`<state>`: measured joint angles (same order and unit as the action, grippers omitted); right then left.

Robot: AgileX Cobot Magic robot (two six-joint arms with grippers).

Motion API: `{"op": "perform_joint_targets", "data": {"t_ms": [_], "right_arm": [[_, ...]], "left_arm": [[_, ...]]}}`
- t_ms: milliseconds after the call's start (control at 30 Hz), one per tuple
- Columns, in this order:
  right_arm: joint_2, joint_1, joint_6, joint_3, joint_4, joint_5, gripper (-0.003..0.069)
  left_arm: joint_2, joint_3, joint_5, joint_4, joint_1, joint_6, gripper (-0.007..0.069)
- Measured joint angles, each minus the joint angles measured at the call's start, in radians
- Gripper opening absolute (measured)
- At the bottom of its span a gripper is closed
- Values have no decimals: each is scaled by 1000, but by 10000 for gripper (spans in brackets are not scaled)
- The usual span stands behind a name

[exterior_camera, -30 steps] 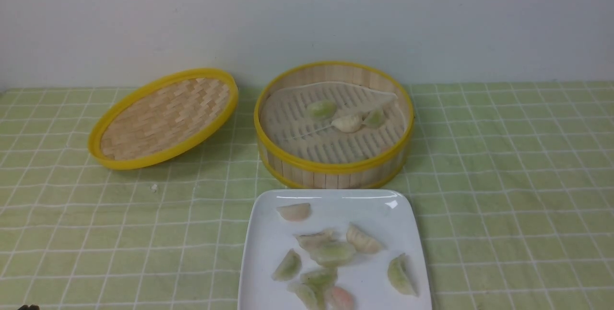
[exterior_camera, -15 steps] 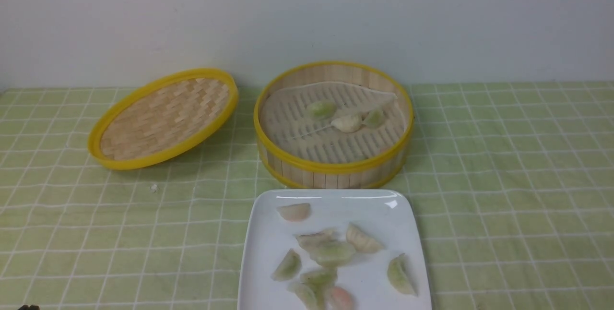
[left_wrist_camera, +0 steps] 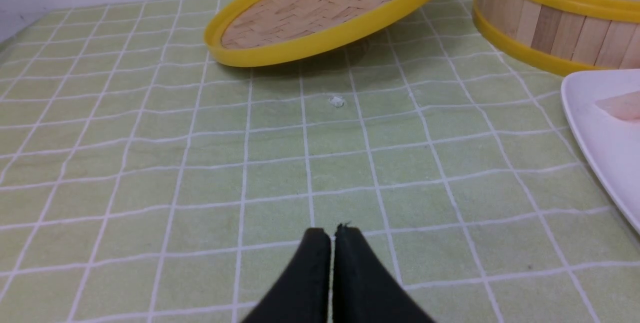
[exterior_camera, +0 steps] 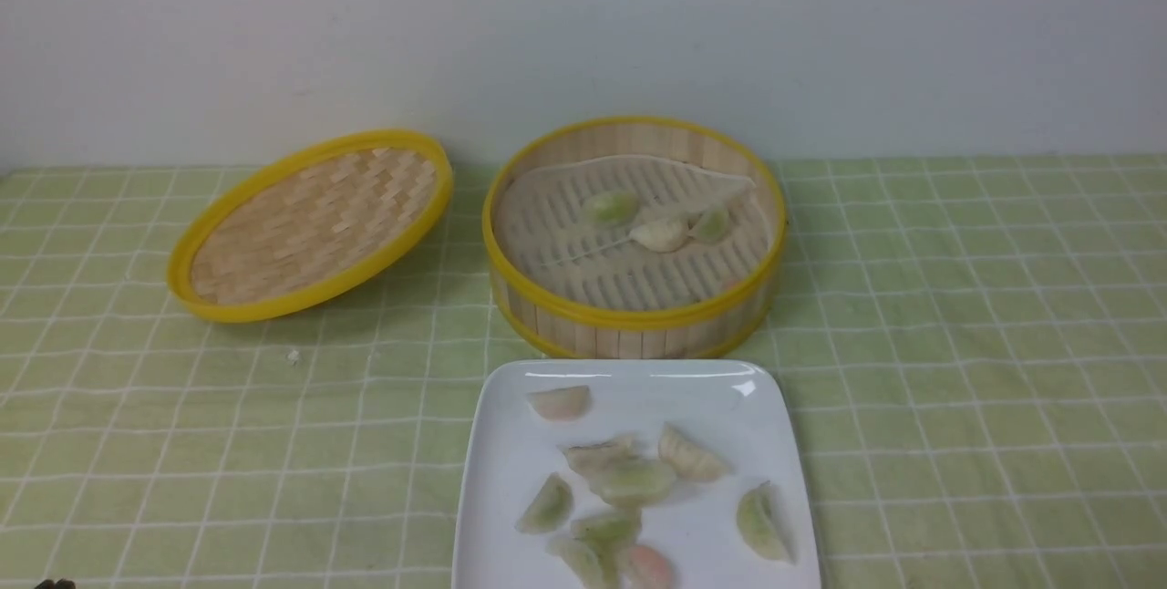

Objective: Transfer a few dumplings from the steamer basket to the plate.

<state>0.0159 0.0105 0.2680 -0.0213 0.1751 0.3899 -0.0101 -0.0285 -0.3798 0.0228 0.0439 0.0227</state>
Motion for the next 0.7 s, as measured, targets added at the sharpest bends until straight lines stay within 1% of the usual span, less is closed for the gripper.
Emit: {"op": "perform_joint_targets", "data": {"t_ms": [700], "right_arm": [[0,0,16,0,0,0,-14]], "left_arm": [[0,0,0,0,0,0,-6]]}}
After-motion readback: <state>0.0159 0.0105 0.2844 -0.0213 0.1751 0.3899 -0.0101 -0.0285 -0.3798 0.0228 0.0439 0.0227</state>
